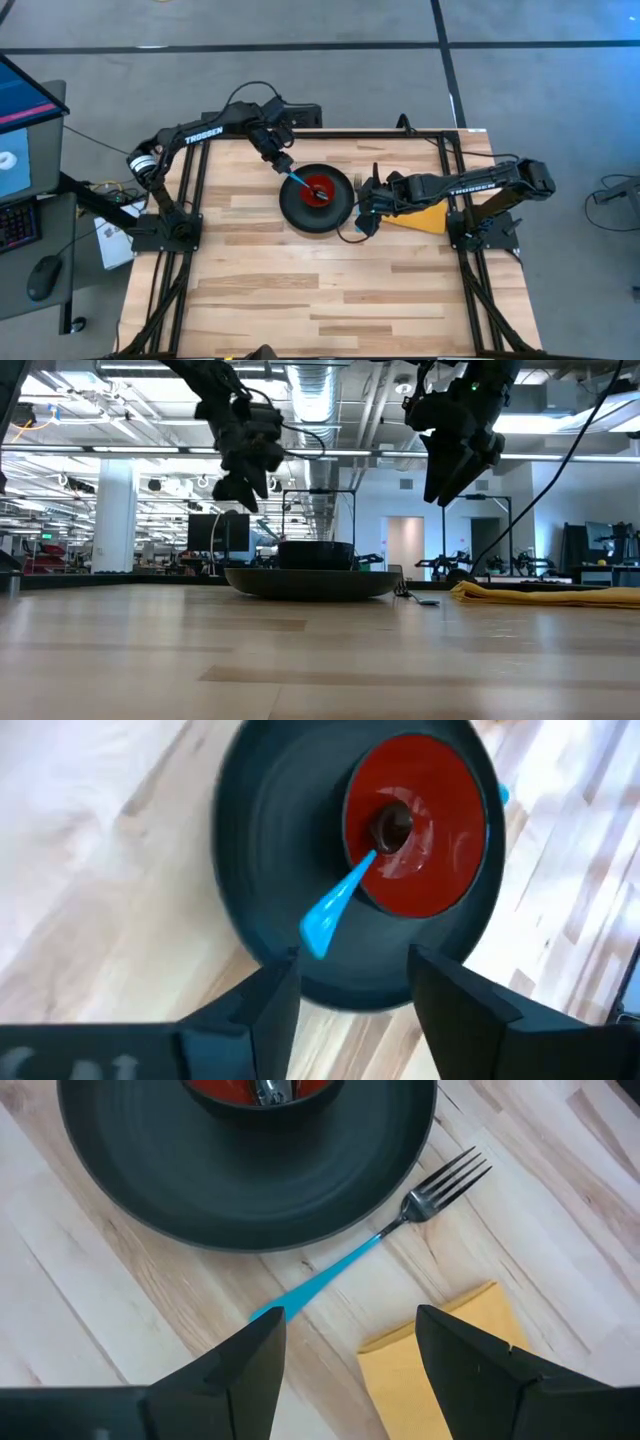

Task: Set table place
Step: Return to Home Position

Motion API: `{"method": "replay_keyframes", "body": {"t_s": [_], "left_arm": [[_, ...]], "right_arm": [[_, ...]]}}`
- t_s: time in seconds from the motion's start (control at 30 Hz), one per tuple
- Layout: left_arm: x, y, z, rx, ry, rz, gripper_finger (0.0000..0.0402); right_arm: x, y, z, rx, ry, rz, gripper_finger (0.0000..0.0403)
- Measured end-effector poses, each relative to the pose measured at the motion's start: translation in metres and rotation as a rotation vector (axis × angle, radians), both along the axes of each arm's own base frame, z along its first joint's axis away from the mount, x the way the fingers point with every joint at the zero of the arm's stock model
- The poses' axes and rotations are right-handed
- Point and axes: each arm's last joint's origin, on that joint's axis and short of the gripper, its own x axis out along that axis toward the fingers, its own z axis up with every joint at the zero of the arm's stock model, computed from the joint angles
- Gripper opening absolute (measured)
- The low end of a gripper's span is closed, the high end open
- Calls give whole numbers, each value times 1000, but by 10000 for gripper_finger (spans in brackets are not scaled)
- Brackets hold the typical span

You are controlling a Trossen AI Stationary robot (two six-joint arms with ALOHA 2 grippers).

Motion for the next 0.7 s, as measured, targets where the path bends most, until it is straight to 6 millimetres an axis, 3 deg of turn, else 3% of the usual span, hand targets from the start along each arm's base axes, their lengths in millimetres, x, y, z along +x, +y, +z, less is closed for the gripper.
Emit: {"method": "replay_keyframes", "body": {"t_s": [0.2,0.33,0.5,0.6,0.7], "left_arm": [[-33,-5,32,140,51,55,180],[-48,-23,70,322,-136,14,181],[-76,-56,107,530,-387,-8,181],[-98,-80,111,638,-520,-38,181],[-119,-102,94,718,-673,-50,181]], "right_arm": [[-3,-2,0,-84,32,-7,249],[-12,-4,5,-168,96,67,249],[-17,2,27,-291,12,246,249],[-28,3,45,-467,-21,228,249],[-48,7,55,-601,-101,177,249]]}}
